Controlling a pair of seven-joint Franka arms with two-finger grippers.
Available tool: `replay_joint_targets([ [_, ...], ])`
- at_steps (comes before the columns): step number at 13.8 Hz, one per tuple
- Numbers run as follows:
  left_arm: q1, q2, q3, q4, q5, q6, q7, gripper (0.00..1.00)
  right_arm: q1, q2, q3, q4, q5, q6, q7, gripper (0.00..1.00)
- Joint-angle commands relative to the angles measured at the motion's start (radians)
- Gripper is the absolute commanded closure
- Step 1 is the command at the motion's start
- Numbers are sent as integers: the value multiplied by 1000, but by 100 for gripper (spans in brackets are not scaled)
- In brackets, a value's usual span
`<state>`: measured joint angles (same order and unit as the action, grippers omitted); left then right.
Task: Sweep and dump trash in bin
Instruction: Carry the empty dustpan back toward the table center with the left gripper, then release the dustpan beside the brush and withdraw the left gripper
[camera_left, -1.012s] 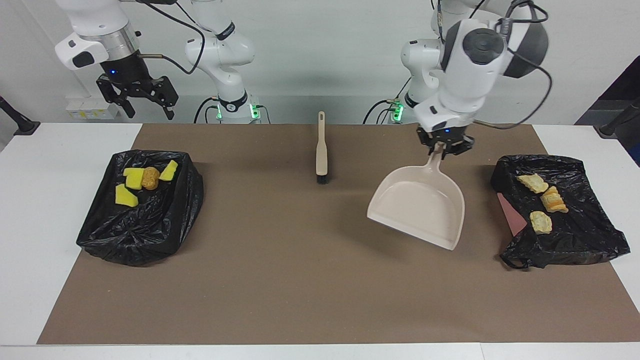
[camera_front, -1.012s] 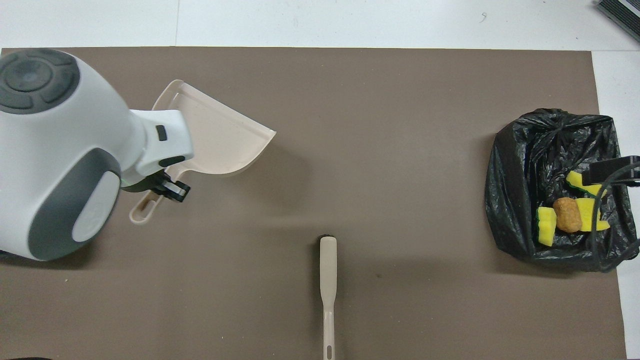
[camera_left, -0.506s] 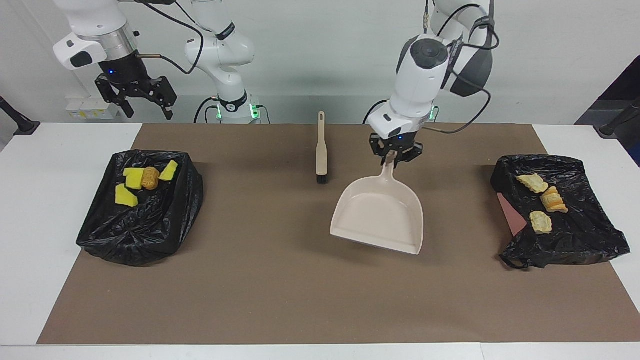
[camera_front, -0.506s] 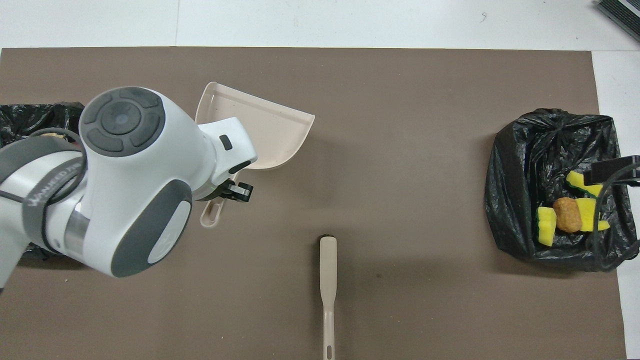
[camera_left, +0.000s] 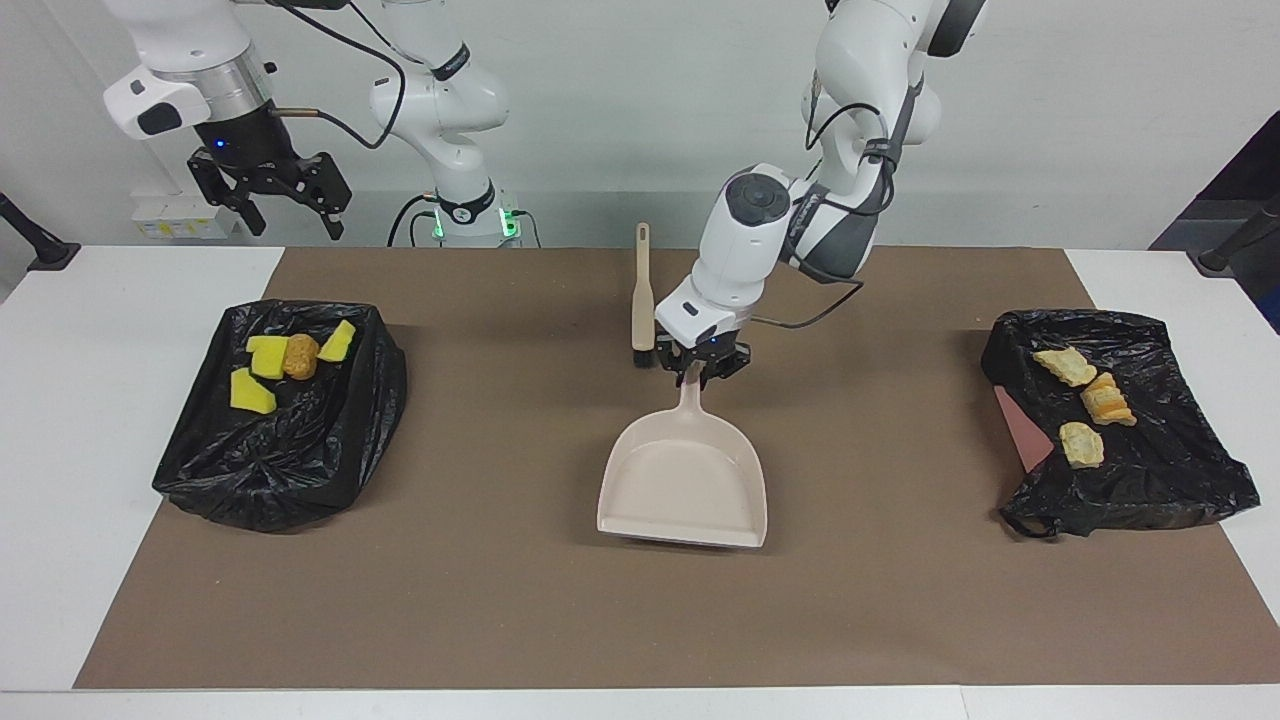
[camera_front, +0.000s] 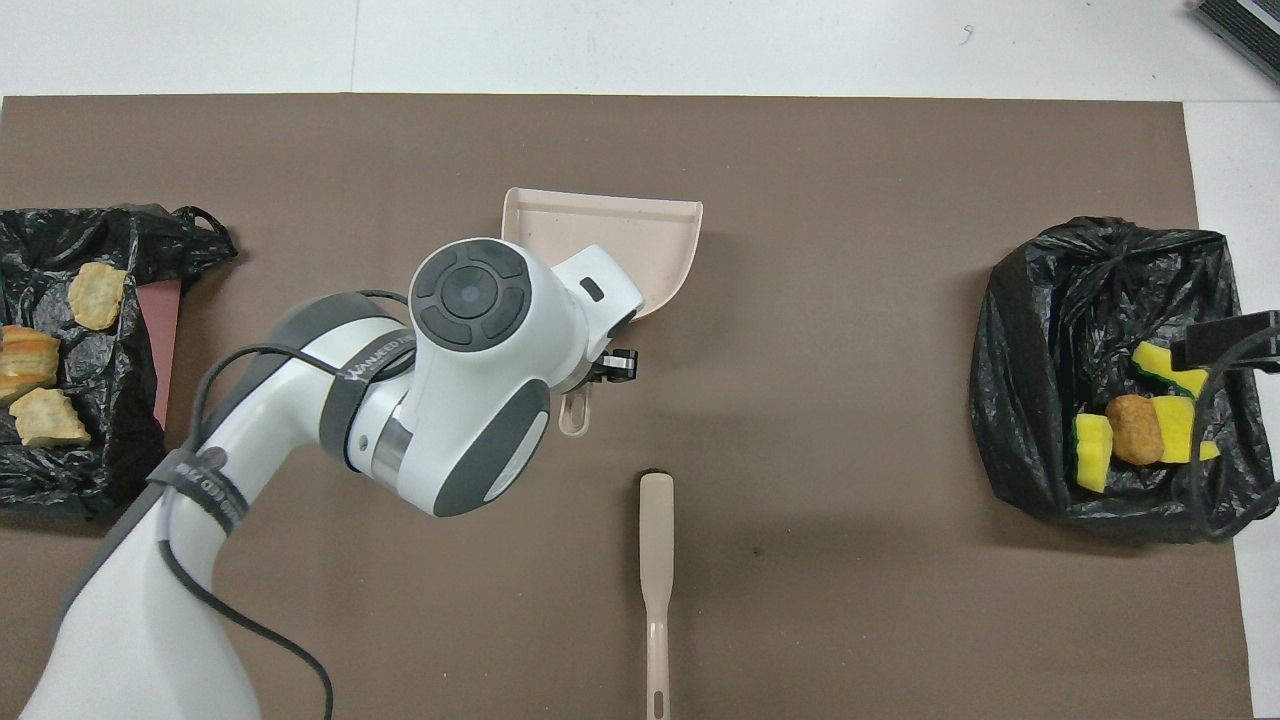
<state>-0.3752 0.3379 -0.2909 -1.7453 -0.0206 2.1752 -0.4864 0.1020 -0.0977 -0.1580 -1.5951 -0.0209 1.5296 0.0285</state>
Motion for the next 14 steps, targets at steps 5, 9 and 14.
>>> replay_joint_targets([
  [5, -91, 78, 25, 21, 103, 100, -190, 50, -5, -20, 2, -25, 4, -3, -59, 0],
  [9, -68, 10, 30, 24, 108, -7, -199, 0, -7, -23, 0, -34, 4, -3, -90, 0],
  [14, 114, -34, 21, 62, 94, -32, -122, 0, -7, -23, 0, -34, 4, -3, -79, 0],
])
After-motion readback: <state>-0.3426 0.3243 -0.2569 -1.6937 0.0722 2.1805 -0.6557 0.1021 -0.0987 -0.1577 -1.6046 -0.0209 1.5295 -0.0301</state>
